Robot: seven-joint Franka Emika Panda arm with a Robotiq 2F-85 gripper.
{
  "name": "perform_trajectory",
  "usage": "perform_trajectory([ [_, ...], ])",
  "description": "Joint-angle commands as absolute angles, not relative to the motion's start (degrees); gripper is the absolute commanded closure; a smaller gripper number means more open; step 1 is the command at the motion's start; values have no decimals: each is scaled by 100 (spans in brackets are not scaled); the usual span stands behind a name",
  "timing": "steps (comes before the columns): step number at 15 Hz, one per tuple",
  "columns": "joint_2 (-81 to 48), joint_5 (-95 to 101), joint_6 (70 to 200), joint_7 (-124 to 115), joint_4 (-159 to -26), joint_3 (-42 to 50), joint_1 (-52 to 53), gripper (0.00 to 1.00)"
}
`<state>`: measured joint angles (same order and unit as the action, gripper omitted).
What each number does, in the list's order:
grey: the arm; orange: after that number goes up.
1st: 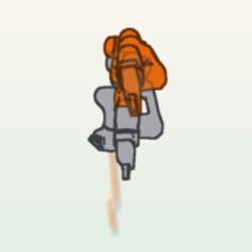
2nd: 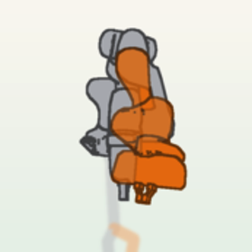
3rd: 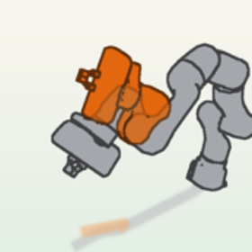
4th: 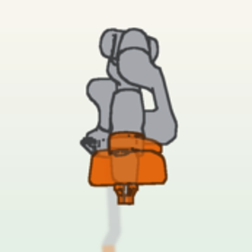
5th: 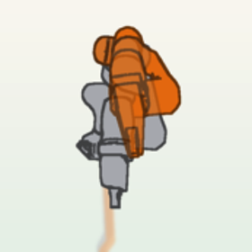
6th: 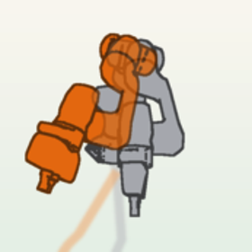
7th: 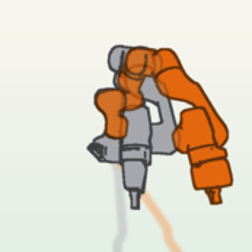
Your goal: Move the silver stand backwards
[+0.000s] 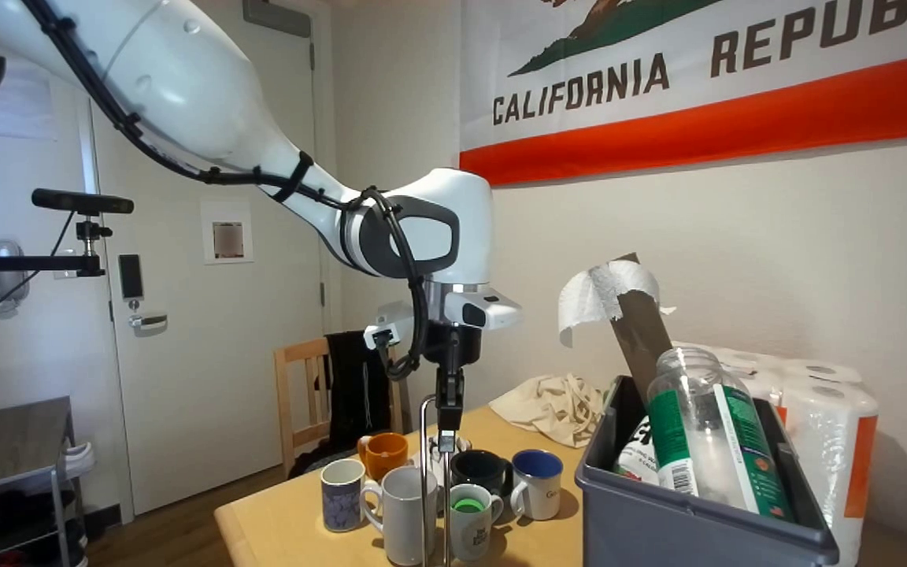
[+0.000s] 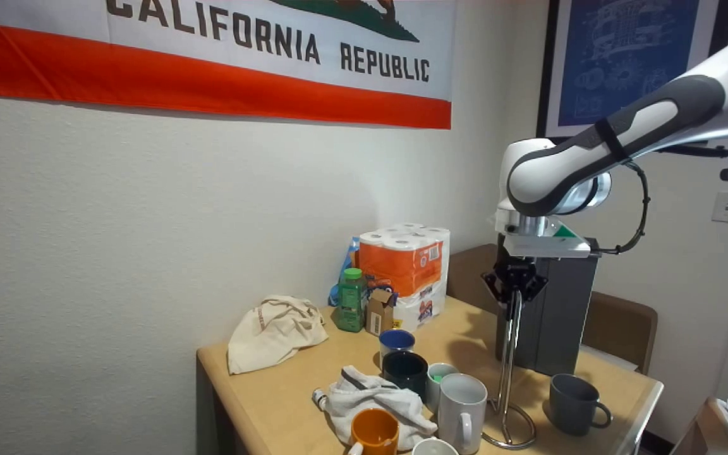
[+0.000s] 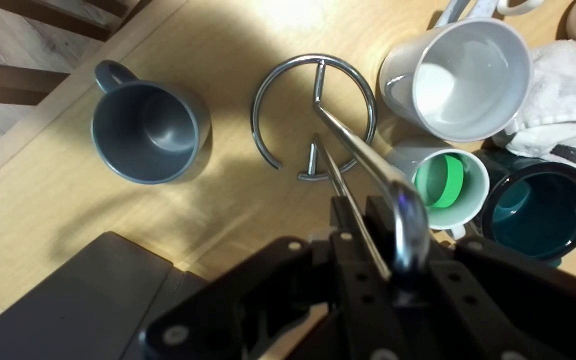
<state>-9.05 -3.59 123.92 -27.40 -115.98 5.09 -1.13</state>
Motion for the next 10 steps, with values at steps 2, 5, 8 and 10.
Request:
perform_trajectory([
  [2,-885,-451,12207,-2750,-11485,474,-125,97],
  [5,-872,-331,12336,-2879,-11402,503,-113,97],
  [8,-880,-286,12580,-2971,-11309,521,-108,97],
  [10,-912,-237,12822,-3028,-11214,535,-100,97],
])
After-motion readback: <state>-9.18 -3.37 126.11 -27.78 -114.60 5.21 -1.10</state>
